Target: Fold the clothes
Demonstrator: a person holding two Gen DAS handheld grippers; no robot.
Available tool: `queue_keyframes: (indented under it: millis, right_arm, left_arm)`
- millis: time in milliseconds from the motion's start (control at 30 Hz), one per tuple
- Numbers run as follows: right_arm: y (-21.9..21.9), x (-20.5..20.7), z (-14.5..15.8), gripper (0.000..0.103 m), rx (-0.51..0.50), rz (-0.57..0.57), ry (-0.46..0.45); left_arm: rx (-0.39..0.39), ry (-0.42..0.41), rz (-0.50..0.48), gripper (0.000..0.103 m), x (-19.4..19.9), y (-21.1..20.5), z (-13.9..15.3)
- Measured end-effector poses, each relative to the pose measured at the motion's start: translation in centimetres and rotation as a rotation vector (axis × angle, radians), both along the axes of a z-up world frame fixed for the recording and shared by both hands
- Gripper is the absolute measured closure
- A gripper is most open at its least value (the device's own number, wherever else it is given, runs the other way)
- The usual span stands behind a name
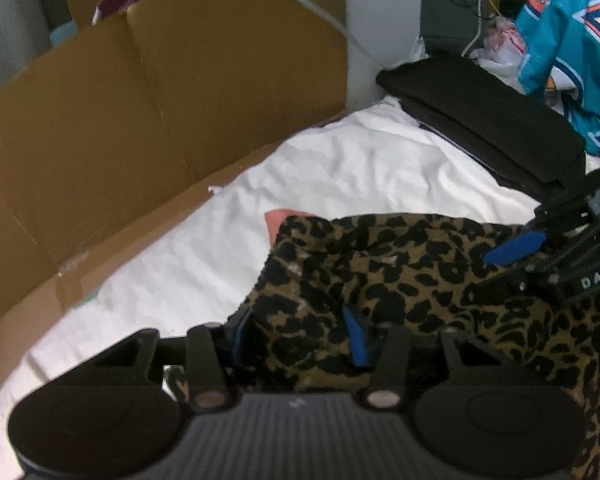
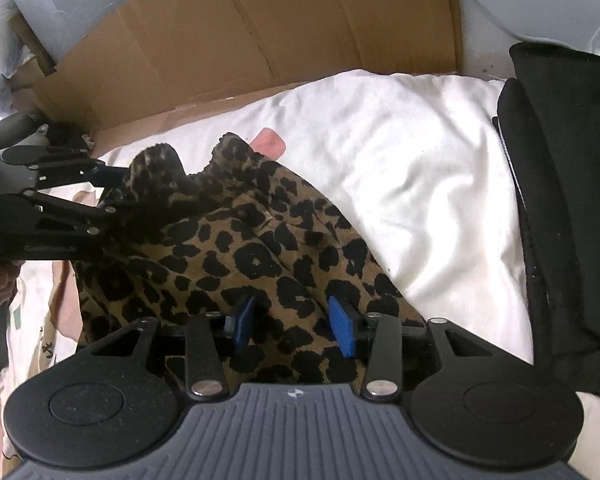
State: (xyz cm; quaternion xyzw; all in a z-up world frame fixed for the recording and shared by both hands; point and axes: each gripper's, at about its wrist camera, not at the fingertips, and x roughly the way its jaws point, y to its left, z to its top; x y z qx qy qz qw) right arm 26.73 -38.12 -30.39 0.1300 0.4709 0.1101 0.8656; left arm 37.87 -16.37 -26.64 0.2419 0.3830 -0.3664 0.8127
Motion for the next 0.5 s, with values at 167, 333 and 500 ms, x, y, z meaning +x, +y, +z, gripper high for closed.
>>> queue_keyframes:
  millis: [167, 333, 500]
  right_arm:
    - [-0.2, -0.6, 0.8, 0.101, -0.011, 0.015, -0.021]
    - [-1.1, -1.4, 2.3, 0.103, 0.010, -0.011, -0.063]
    - [-2.4, -2.1, 3.8, 0.103, 0.017, -0.043, -0.104]
  left_arm:
    - [-0.032, -0.034, 0.005, 0.055, -0.5, 0.1, 1.3]
    - [-0.066, -0.071, 0.000, 0.056, -0.8, -0.4, 2.6]
    - [-0.093, -0.081, 0.001, 0.056, -0.7, -1.3, 3.1]
